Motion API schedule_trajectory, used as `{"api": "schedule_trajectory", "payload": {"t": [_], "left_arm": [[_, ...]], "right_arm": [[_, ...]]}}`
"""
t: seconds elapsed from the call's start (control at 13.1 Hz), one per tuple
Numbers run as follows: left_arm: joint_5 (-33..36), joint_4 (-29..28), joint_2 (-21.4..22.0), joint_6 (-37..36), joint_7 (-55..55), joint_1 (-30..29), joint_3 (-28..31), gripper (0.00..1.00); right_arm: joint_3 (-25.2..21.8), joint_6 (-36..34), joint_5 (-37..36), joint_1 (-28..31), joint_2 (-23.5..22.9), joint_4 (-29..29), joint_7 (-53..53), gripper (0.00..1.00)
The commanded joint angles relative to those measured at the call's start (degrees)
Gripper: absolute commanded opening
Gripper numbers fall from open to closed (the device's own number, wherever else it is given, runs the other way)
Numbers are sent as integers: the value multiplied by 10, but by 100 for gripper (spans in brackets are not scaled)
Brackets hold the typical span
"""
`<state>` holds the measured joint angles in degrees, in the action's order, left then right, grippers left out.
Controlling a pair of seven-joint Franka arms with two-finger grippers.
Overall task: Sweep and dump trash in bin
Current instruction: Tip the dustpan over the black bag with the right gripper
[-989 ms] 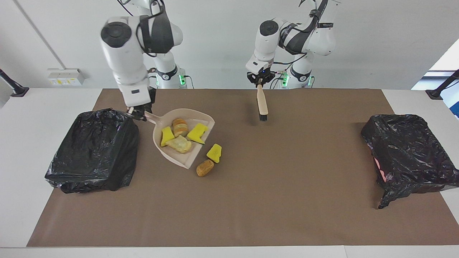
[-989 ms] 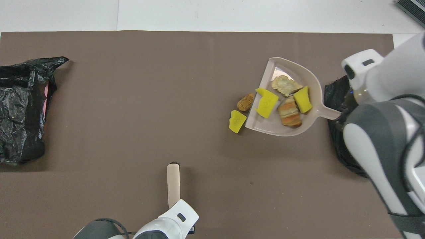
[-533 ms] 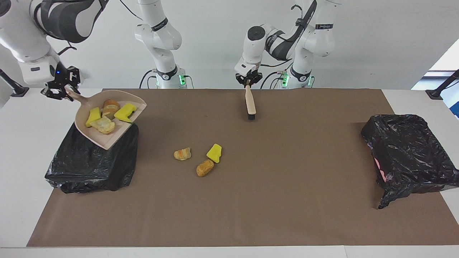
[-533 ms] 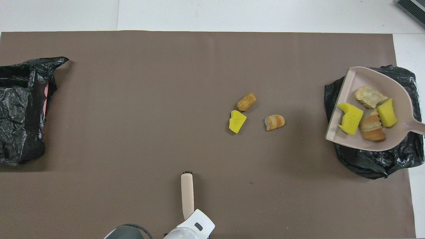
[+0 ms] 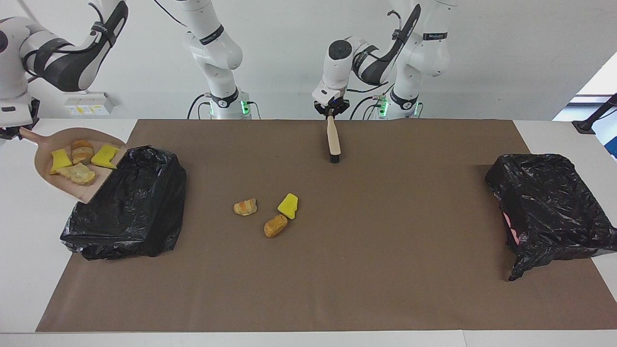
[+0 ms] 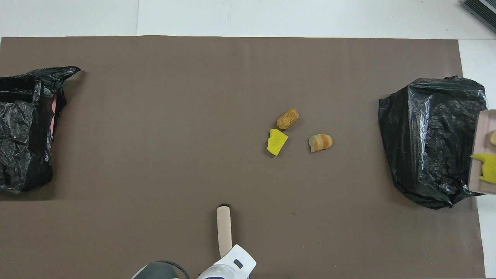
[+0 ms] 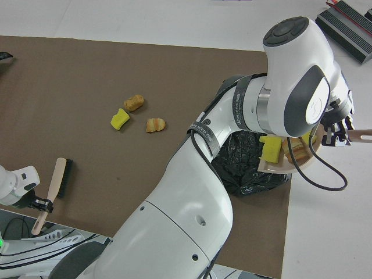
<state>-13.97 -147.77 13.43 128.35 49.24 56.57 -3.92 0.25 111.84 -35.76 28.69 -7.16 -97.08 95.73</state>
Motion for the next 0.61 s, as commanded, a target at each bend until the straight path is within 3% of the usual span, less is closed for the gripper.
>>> {"api": "schedule_trajectory", "payload": {"t": [0.0,0.23,0.53], "left_arm": [[-11,1,-4,5,-20,3,7,68],[-5,26,-23,-1,-30,-5,10,100],[103,141,-53,-82,-71,-97,10,100]], "right_arm": [[0,13,-56,-32,5,-15,9,0],[1,14,-106,-49,5,-21,2,0],[1,8,-149,-65,5,-21,-6,0]]}}
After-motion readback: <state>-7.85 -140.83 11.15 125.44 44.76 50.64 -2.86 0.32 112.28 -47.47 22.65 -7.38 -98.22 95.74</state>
